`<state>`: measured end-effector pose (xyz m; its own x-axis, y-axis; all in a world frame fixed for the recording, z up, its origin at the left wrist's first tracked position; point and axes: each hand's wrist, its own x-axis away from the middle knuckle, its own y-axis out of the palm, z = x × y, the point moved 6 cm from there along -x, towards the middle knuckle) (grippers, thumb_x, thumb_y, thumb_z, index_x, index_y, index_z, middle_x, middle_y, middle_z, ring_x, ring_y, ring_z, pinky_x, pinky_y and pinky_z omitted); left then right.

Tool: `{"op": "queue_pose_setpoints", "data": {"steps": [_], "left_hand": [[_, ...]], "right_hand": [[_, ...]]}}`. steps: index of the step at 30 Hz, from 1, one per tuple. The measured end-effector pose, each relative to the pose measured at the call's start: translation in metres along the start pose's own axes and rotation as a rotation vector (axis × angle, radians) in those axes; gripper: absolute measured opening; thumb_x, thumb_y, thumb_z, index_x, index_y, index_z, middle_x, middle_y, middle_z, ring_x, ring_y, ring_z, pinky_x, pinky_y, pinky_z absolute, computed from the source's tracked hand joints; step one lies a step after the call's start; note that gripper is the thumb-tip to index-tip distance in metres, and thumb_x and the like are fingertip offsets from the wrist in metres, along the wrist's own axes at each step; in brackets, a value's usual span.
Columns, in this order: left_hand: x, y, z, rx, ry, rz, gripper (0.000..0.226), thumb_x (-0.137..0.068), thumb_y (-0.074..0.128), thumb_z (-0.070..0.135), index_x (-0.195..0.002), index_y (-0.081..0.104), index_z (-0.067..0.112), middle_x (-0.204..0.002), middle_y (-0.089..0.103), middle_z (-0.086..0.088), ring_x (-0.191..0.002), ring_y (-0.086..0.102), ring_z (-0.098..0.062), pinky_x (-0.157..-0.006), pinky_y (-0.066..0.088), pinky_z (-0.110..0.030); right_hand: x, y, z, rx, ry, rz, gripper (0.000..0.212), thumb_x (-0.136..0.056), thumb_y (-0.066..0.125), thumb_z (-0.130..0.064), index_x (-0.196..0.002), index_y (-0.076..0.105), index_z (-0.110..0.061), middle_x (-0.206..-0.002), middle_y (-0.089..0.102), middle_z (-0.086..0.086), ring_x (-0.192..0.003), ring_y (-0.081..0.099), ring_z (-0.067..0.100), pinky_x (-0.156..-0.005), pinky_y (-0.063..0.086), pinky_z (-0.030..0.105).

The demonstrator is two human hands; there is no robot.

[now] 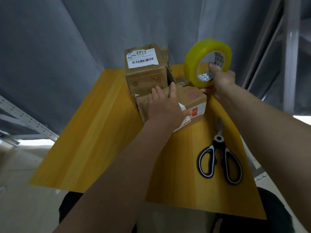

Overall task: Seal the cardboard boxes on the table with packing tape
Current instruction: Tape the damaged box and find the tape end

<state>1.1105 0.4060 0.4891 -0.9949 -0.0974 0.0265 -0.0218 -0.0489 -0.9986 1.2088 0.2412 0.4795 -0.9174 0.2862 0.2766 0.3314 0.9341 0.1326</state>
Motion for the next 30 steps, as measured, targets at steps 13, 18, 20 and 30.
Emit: {"op": "queue_pose_setpoints", "data": {"steps": [13, 18, 20, 30], "left_hand": [[-0.018, -0.006, 0.015, 0.139, 0.16, 0.034, 0.111, -0.083, 0.057, 0.066, -0.152, 0.001, -0.002, -0.162, -0.007, -0.015, -0.149, -0.006, -0.029, -0.119, 0.003, -0.037], [-0.025, 0.002, 0.021, 0.092, 0.134, 0.041, 0.105, -0.089, 0.048, 0.063, -0.151, -0.007, -0.001, -0.161, -0.006, -0.017, -0.149, -0.006, -0.03, -0.119, -0.001, -0.041], [-0.026, 0.003, 0.022, 0.088, 0.12, 0.025, 0.104, -0.09, 0.047, 0.063, -0.151, -0.008, 0.0, -0.161, -0.008, -0.016, -0.149, -0.007, -0.029, -0.119, -0.002, -0.041], [-0.036, 0.001, 0.022, 0.089, 0.118, 0.007, 0.102, -0.089, 0.047, 0.063, -0.152, -0.012, 0.008, -0.162, -0.012, -0.006, -0.149, -0.008, -0.023, -0.119, 0.002, -0.042]], "right_hand": [[-0.002, 0.035, 0.019, -0.219, 0.298, -0.249, 0.031, -0.089, 0.068, -0.026, -0.115, 0.064, -0.011, -0.101, 0.071, 0.011, -0.082, 0.069, 0.025, -0.059, 0.058, 0.034], [-0.014, 0.04, 0.019, -0.221, 0.251, -0.248, 0.027, -0.088, 0.068, -0.039, -0.096, 0.067, -0.014, -0.087, 0.074, 0.007, -0.074, 0.071, 0.02, -0.07, 0.06, 0.038], [-0.019, 0.04, 0.017, -0.188, 0.21, -0.235, 0.038, -0.087, 0.068, -0.042, -0.11, 0.065, -0.012, -0.097, 0.074, 0.009, -0.083, 0.072, 0.024, -0.078, 0.059, 0.043], [-0.027, 0.036, 0.029, -0.246, 0.232, -0.169, 0.036, -0.082, 0.074, -0.04, -0.106, 0.065, -0.014, -0.095, 0.074, 0.012, -0.08, 0.073, 0.027, -0.072, 0.06, 0.046]]}}
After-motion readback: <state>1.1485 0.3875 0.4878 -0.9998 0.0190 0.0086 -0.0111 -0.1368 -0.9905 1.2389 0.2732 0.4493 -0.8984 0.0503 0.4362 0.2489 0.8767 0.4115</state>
